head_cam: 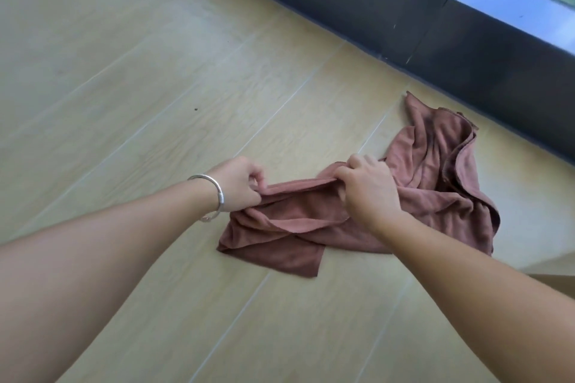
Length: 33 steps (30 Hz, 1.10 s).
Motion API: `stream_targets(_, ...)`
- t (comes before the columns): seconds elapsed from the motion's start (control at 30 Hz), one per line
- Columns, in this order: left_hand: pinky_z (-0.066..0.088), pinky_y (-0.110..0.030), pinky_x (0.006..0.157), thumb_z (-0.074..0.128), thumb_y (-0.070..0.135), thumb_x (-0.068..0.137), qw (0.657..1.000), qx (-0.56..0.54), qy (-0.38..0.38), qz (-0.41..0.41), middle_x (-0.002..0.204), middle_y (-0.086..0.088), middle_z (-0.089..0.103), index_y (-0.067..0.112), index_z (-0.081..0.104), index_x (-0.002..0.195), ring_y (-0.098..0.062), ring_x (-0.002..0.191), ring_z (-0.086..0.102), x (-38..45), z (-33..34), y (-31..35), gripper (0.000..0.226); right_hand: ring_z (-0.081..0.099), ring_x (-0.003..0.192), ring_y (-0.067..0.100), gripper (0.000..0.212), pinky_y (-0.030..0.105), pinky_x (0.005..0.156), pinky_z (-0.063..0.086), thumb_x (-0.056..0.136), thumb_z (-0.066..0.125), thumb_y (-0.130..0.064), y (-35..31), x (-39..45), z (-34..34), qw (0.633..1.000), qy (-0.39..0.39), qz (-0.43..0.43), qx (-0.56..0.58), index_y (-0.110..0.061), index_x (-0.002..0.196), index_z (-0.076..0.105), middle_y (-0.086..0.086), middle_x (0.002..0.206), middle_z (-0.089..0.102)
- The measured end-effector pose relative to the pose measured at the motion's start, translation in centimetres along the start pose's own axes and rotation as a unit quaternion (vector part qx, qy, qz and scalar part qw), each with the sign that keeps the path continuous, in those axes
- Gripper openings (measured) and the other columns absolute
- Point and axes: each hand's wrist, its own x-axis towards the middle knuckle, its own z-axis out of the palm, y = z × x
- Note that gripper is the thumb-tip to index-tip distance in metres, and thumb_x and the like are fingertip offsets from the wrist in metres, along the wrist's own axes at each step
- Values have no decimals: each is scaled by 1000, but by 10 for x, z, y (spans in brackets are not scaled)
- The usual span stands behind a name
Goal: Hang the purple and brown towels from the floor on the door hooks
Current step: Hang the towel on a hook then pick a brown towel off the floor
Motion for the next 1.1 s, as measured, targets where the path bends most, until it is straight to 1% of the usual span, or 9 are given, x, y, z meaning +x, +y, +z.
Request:
stream_targets(0.1, 40, -26, 63, 54, 12, 69, 970, 202, 127, -54, 83, 4, 59, 26, 55, 73, -25, 77, 55, -6, -12, -8, 15, 54, 94, 32, 16, 40, 79, 41, 80, 58, -23, 11, 7, -4, 1000, -14, 6, -21, -13, 90, 66, 7, 92, 64)
stream_targets(0.3, 37, -29, 62, 53, 13, 71, 933, 214, 248, -150, 77, -1, 54, 21, 55, 76, -27, 71, 48, -18, -52, -54, 10, 58, 79, 27, 4, 33, 63, 40, 88, 56, -23, 13, 8, -6, 987, -34, 62, 147, -21, 91, 53, 0, 84, 64)
stream_targets(0.4, 41, -31, 66, 54, 10, 72, 926, 202, 234, -218, 84, -3, 59, 23, 58, 85, -29, 77, 52, -26, -61, -73, 19, 59, 72, 7, 3, 22, 63, 43, 84, 64, -28, -10, 18, -19, 937, -23, 112, 330, -27, 84, 61, -12, 78, 66)
stream_targets(0.47, 48, -37, 83, 63, 16, 73, 955, 172, 175, -167, 113, -3, 60, 30, 57, 108, -29, 101, 55, -30, -56, -75, 38, 60, 63, 3, 5, 14, 56, 42, 81, 68, -23, -27, 26, -30, 860, -45, 163, 481, -26, 78, 67, -10, 72, 68)
stream_targets(0.57, 40, -38, 104, 78, 38, 70, 993, 72, 95, 21, 134, 5, 53, 33, 43, 135, -18, 124, 49, -32, -38, -45, 74, 59, 71, 16, 15, 26, 64, 45, 81, 63, -6, -44, 32, -40, 743, -134, 204, 622, -19, 82, 69, 5, 80, 67)
stream_targets(0.7, 44, -25, 98, 77, 42, 74, 984, -80, 101, 126, 110, 18, 65, 36, 57, 122, 0, 103, 60, -16, -21, 16, 53, 62, 72, 17, 30, 27, 69, 50, 79, 55, 10, -47, 32, -45, 712, -178, 187, 653, -15, 92, 65, 4, 81, 66)
stream_targets(0.9, 49, -29, 80, 72, 34, 81, 982, -32, 121, 139, 79, 10, 66, 32, 67, 88, -11, 78, 62, -6, -5, 43, 9, 64, 81, 14, 36, 30, 77, 54, 78, 63, 10, -38, 20, -39, 714, -149, 186, 658, -17, 102, 58, 6, 95, 64)
stream_targets(1.0, 51, -35, 79, 65, 25, 88, 979, -85, 121, 139, 79, 6, 66, 24, 63, 84, -15, 78, 63, -2, -4, 41, 4, 68, 87, 20, 27, 38, 79, 56, 74, 74, -7, -38, 12, -33, 795, -103, 173, 572, -25, 91, 62, 0, 93, 68)
stream_targets(1.1, 50, -39, 76, 57, 17, 92, 972, -173, 109, 115, 79, -8, 69, 21, 57, 86, -20, 71, 61, 1, -8, 38, 8, 66, 80, 13, 18, 32, 73, 53, 75, 76, -16, -39, 6, -27, 878, -9, 104, 468, -30, 74, 64, -5, 86, 67)
